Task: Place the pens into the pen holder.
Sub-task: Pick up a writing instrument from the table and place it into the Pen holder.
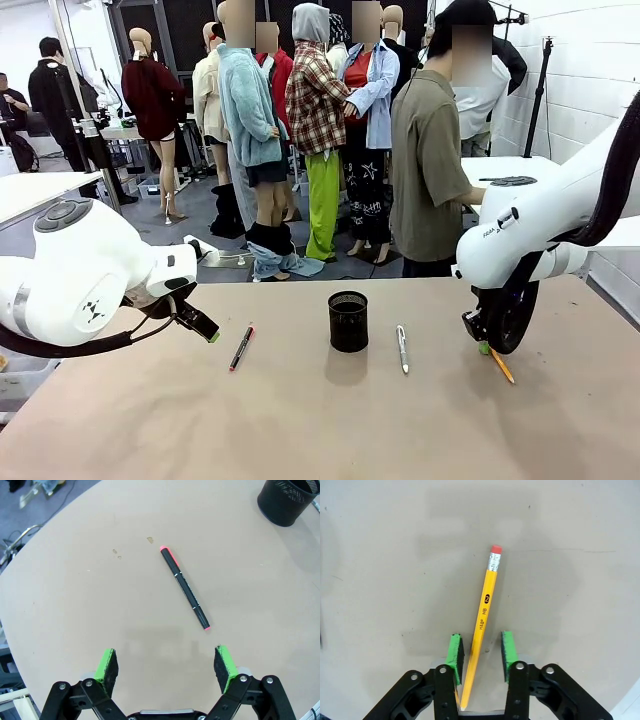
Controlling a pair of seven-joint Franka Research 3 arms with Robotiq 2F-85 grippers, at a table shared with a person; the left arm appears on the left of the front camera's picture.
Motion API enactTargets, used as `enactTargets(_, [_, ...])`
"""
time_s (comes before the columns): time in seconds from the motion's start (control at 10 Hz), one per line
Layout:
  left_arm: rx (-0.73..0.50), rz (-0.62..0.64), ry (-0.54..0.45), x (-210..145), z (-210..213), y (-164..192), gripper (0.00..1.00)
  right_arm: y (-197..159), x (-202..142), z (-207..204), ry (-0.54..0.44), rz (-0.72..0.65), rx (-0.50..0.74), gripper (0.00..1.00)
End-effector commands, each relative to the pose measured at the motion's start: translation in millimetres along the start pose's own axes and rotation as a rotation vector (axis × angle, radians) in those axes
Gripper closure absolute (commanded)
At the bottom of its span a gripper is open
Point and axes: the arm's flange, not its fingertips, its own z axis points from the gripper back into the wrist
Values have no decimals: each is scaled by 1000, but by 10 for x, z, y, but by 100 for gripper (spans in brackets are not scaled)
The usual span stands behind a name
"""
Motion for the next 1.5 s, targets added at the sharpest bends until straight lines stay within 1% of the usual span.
enactTargets(0.0, [0,3,-1,-4,3,10,0,6,61,-45,1,15,35,100])
enactTargets(0.4, [0,3,-1,-4,3,10,0,-10,50,3,19,11,59,100])
enactTargets(0.5, [0,3,-1,-4,3,10,0,-8,56,4,26,25,69,100])
enactTargets(0.6, [0,3,-1,-4,3,10,0,9,31,65,7,65,97,100])
enactTargets(0.7, [0,3,-1,-4,3,10,0,15,-57,229,-68,175,185,100])
enactTargets(0.8, [0,3,-1,-4,3,10,0,-14,-161,405,-132,217,219,100])
enactTargets(1.0, [0,3,-1,-4,3,10,0,-61,-331,729,-242,289,243,100])
enactTargets(1.1, [0,3,-1,-4,3,10,0,-44,-419,866,-335,338,286,100])
enactTargets(1.2, [0,3,-1,-4,3,10,0,65,-475,976,-458,470,378,100])
enactTargets(1.4, [0,3,-1,-4,3,10,0,170,-522,1064,-656,624,550,100])
